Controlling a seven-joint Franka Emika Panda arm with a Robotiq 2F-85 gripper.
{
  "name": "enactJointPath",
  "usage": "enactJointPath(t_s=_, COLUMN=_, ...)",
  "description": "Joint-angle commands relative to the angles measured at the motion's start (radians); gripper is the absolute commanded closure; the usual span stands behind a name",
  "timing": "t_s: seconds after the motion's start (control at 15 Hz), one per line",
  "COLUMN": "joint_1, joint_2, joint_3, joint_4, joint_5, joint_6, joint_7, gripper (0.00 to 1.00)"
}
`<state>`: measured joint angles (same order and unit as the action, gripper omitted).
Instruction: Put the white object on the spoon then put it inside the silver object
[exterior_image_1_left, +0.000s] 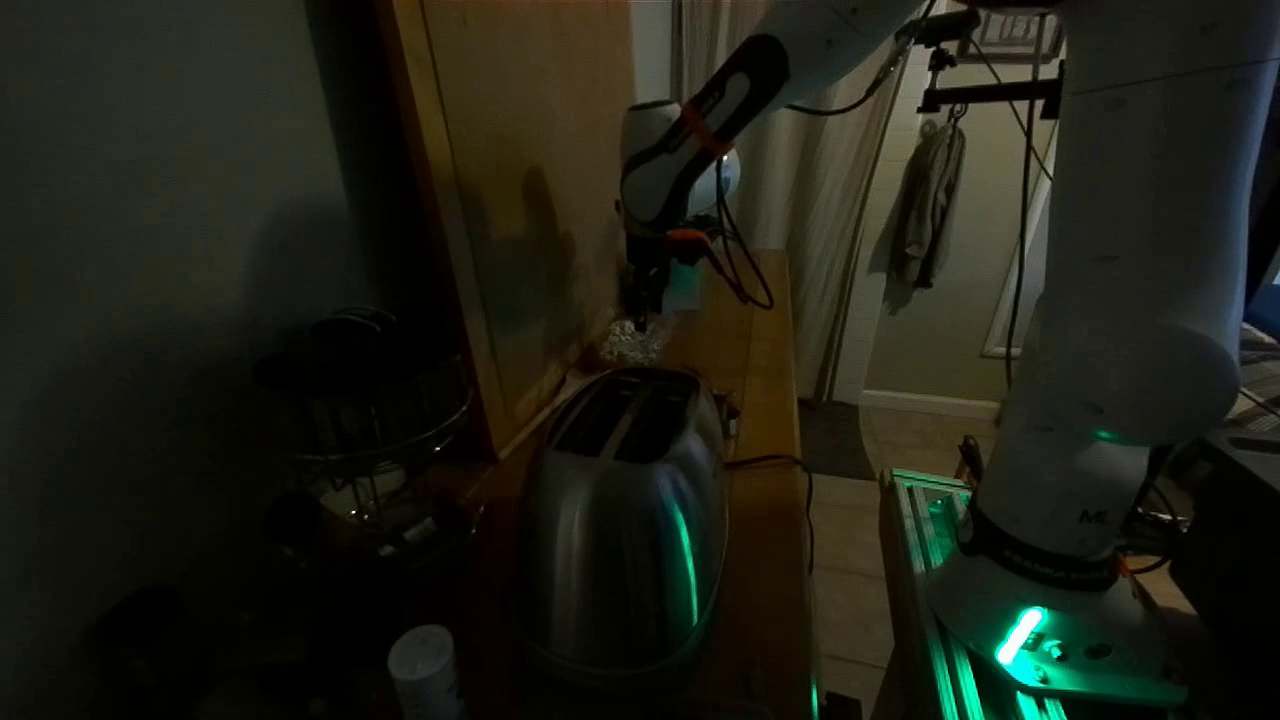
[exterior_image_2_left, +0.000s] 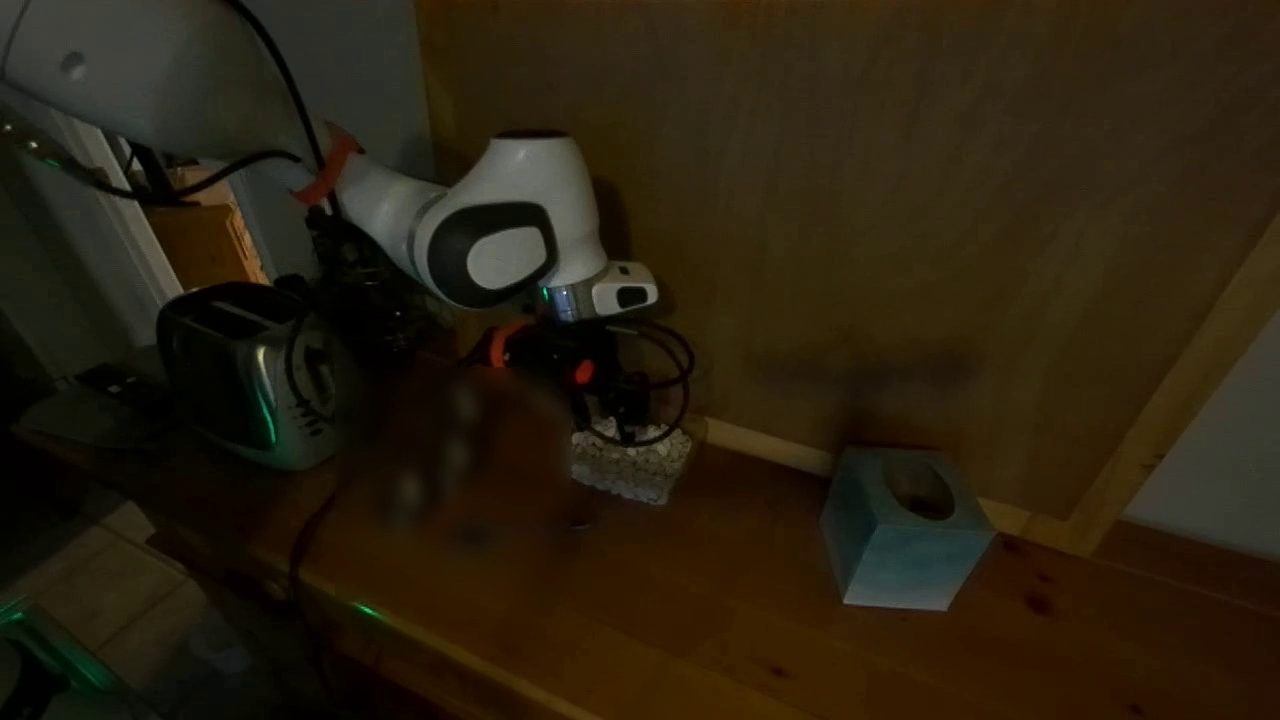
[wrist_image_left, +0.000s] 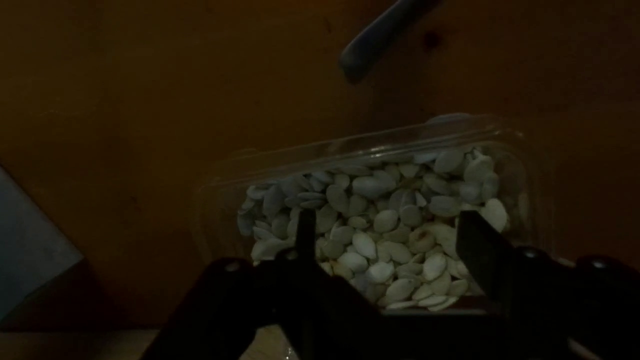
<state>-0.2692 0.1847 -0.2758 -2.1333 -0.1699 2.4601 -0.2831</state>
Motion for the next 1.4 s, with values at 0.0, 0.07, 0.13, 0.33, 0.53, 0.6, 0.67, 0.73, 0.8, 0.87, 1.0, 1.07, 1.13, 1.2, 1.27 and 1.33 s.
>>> enactJointPath(t_s=0.0, joint_1=-0.022, joint_2=0.054, joint_3=0.01, joint_4=0.04, joint_5=0.015, joint_6=-0.001, joint_7=-0.02, gripper=0.01)
enactJointPath(t_s=0.07, joint_1=-0.025, joint_2=0.061, joint_3=0.014, joint_4=0.043, joint_5=0.023, joint_6=-0.003, joint_7=-0.023, gripper=0.0)
enactJointPath(t_s=0.13, joint_1=-0.027, joint_2=0.065, joint_3=0.014, joint_4=0.041, joint_5=0.024, joint_6=-0.002, joint_7=-0.024, gripper=0.0)
enactJointPath(t_s=0.33, joint_1=-0.031, joint_2=0.084, joint_3=0.016, joint_4=0.05, joint_5=0.023, joint_6=-0.003, joint_7=-0.023, gripper=0.25)
enactJointPath(t_s=0.53, joint_1=-0.034, joint_2=0.092, joint_3=0.022, joint_4=0.054, joint_5=0.034, joint_6=-0.003, joint_7=-0.025, gripper=0.45)
enactJointPath(t_s=0.6, joint_1=-0.034, joint_2=0.094, joint_3=0.023, joint_4=0.054, joint_5=0.035, joint_6=-0.002, joint_7=-0.026, gripper=0.53)
enactJointPath(t_s=0.67, joint_1=-0.036, joint_2=0.097, joint_3=0.026, joint_4=0.058, joint_5=0.04, joint_6=-0.003, joint_7=-0.026, gripper=0.59)
enactJointPath(t_s=0.73, joint_1=-0.036, joint_2=0.099, joint_3=0.028, joint_4=0.058, joint_5=0.043, joint_6=-0.002, joint_7=-0.028, gripper=0.66)
enactJointPath(t_s=0.8, joint_1=-0.037, joint_2=0.102, joint_3=0.029, joint_4=0.059, joint_5=0.044, joint_6=0.0, joint_7=-0.028, gripper=0.73)
enactJointPath(t_s=0.87, joint_1=-0.039, joint_2=0.105, joint_3=0.032, joint_4=0.062, joint_5=0.05, joint_6=-0.002, joint_7=-0.029, gripper=0.8)
enactJointPath(t_s=1.0, joint_1=-0.04, joint_2=0.109, joint_3=0.034, joint_4=0.062, joint_5=0.056, joint_6=0.0, joint_7=-0.028, gripper=0.94)
enactJointPath(t_s=1.07, joint_1=-0.041, joint_2=0.112, joint_3=0.035, joint_4=0.064, joint_5=0.062, joint_6=-0.001, joint_7=-0.029, gripper=0.98)
enactJointPath(t_s=1.13, joint_1=-0.042, joint_2=0.116, joint_3=0.035, joint_4=0.066, joint_5=0.066, joint_6=-0.003, joint_7=-0.028, gripper=1.0)
enactJointPath(t_s=1.2, joint_1=-0.044, joint_2=0.119, joint_3=0.038, joint_4=0.069, joint_5=0.077, joint_6=-0.008, joint_7=-0.028, gripper=1.0)
enactJointPath(t_s=1.27, joint_1=-0.046, joint_2=0.122, joint_3=0.038, joint_4=0.071, joint_5=0.081, joint_6=-0.006, joint_7=-0.028, gripper=1.0)
enactJointPath(t_s=1.33, joint_1=-0.047, joint_2=0.125, joint_3=0.039, joint_4=0.074, joint_5=0.086, joint_6=-0.007, joint_7=-0.027, gripper=1.0)
